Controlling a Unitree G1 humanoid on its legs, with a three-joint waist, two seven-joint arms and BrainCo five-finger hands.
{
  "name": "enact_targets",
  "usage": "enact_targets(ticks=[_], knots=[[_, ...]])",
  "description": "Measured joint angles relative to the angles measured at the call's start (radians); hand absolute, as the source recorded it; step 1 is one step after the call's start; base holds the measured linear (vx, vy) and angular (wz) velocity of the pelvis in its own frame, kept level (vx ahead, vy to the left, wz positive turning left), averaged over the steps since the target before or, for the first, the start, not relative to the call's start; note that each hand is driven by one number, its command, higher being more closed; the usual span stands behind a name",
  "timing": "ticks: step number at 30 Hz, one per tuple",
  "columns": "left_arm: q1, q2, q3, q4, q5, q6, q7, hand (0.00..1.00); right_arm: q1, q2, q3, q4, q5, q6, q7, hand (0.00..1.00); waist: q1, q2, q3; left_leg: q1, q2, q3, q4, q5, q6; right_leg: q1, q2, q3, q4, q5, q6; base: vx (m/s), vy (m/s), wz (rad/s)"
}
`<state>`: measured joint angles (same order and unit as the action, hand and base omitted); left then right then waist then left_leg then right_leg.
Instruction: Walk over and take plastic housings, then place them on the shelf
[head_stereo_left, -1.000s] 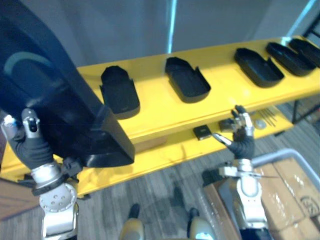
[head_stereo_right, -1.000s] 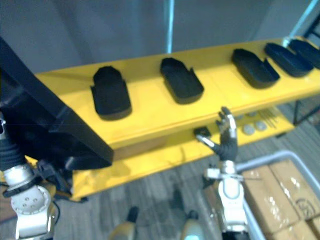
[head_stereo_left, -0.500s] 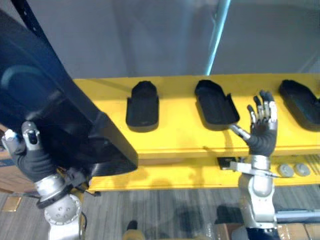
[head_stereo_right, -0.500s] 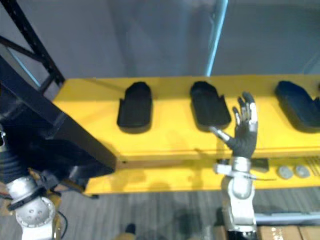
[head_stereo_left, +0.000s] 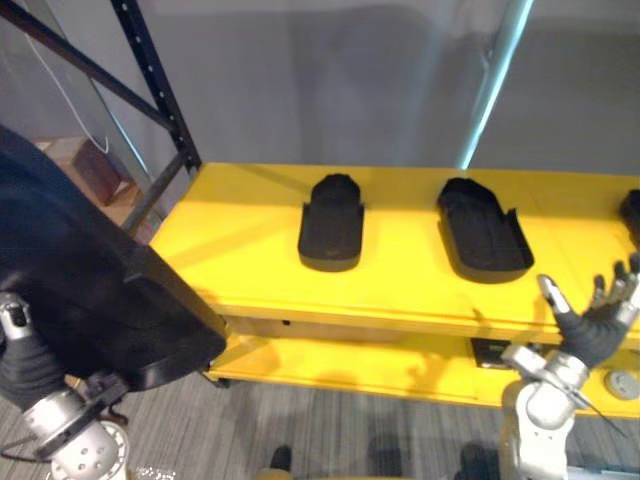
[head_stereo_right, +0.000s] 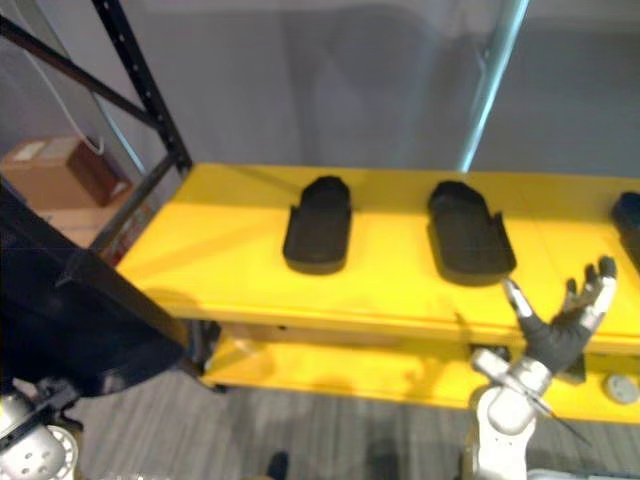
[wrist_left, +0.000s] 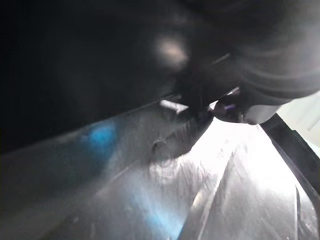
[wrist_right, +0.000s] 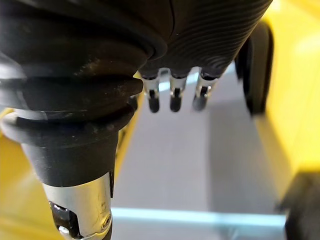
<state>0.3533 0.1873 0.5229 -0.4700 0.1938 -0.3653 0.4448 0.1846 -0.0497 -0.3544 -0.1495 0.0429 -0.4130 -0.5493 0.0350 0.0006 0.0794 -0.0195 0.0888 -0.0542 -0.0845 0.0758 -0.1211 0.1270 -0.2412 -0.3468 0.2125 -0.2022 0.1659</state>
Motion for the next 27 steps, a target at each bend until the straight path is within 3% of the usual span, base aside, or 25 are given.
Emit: enact_targets(ticks=[4, 8, 12, 16, 22, 27], knots=[[-0.007, 0.202, 0.008, 0.084, 0.094, 0.101, -0.068, 1.0, 0.013, -0.02, -0.033, 0.132, 0.003, 0.042, -0.03, 0.0, -0.02, 0.02, -0.013, 0.006, 0.012, 0.109, 0.0, 0.01, 0.001, -0.012, -0.011, 0.022, 0.001, 0.014, -0.002, 0.0, 0.032, -0.11], [-0.147, 0.452, 0.01, 0.35, 0.079, 0.259, -0.128, 1.0, 0.094, -0.021, -0.031, 0.258, 0.004, 0.048, -0.033, 0.0, -0.039, 0.042, -0.012, 0.016, 0.016, 0.189, -0.002, 0.008, 0.003, -0.039, -0.019, 0.073, 0.0, 0.032, -0.006, 0.0, 0.045, -0.32], [-0.252, 0.54, -0.017, 0.457, 0.048, 0.328, -0.189, 1.0, 0.135, -0.036, -0.034, 0.354, 0.005, 0.046, -0.032, 0.0, -0.054, 0.035, -0.014, 0.016, 0.023, 0.228, -0.002, 0.005, 0.006, -0.057, -0.017, 0.097, -0.007, 0.041, -0.001, -0.01, 0.01, -0.22], [-0.383, 0.631, -0.118, 0.607, 0.037, 0.401, -0.268, 1.0, 0.155, -0.071, -0.036, 0.497, 0.045, 0.053, 0.005, 0.0, -0.065, 0.037, -0.011, 0.016, 0.026, 0.27, -0.003, -0.001, 0.002, -0.073, -0.017, 0.129, -0.02, 0.047, 0.004, -0.01, 0.018, -0.2], [-0.587, 0.695, -0.23, 0.774, -0.072, 0.469, -0.353, 1.0, 0.163, -0.101, -0.024, 0.67, 0.091, 0.15, 0.133, 0.0, -0.072, 0.025, -0.003, -0.013, 0.029, 0.279, -0.003, 0.01, -0.003, -0.108, -0.008, 0.162, -0.025, 0.071, -0.015, 0.0, 0.012, -0.05], [-0.715, 0.711, -0.271, 0.919, -0.068, 0.524, -0.359, 1.0, 0.147, -0.103, -0.014, 0.793, 0.114, 0.176, 0.215, 0.0, -0.079, 0.002, 0.02, -0.05, 0.034, 0.286, 0.003, 0.047, -0.011, -0.153, 0.003, 0.194, -0.019, 0.081, -0.028, 0.0, 0.013, 0.05]])
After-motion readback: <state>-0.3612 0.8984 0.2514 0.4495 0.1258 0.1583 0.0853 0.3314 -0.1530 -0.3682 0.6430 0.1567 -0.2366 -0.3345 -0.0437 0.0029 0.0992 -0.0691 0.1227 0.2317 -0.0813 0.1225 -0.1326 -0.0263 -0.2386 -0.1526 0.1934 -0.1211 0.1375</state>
